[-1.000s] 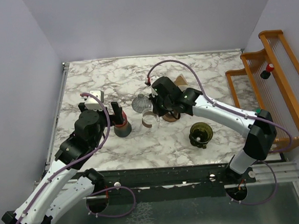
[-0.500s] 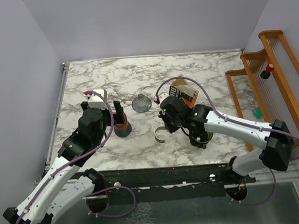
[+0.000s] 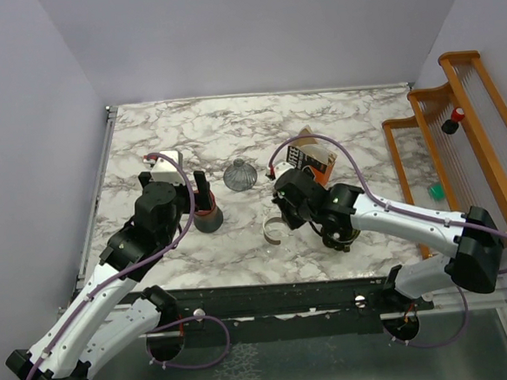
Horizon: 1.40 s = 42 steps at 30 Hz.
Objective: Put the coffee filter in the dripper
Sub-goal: Place the coffee server at the center of the board.
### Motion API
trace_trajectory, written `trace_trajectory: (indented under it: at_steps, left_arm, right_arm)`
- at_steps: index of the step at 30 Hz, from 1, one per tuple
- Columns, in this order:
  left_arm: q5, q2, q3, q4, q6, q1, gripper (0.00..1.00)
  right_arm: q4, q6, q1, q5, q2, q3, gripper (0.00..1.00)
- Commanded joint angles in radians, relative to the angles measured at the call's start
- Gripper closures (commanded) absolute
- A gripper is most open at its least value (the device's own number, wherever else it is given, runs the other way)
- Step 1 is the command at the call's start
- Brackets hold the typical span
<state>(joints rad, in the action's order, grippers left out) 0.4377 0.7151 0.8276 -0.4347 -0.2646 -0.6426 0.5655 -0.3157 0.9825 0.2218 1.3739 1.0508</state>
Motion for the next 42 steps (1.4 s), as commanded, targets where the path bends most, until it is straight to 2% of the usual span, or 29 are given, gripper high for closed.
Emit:
trace_trajectory:
  at_steps: [1,7,16,22,30,42]
  left_arm:
    - [-0.004,0.002,-0.006,0.014,-0.002,0.006,0.01]
    - [-0.002,0.002,-0.007,0.014,-0.001,0.006,0.01]
    - [-0.002,-0.007,-0.008,0.013,0.001,0.006,0.01]
    - [-0.005,-0.008,-0.007,0.014,0.001,0.006,0.01]
    - [0.002,-0.01,-0.005,0.014,0.008,0.006,0.01]
    - [-0.007,-0.017,-0.007,0.014,0.011,0.006,0.01]
  right_arm:
    - [-0.034,-0.028,0.011,0.032,-0.028,-0.008,0.91]
    - [-0.009,-0.041,0.012,0.061,-0.052,0.019,0.68]
    - [0.147,-0.083,0.012,0.157,-0.152,0.108,0.49]
    - [0.285,-0.143,0.011,0.261,-0.215,0.115,0.4]
    - [0.367,-0.253,0.012,0.269,-0.228,0.022,0.36]
    - [0.351,-0.331,0.011,0.313,-0.171,-0.095,0.36]
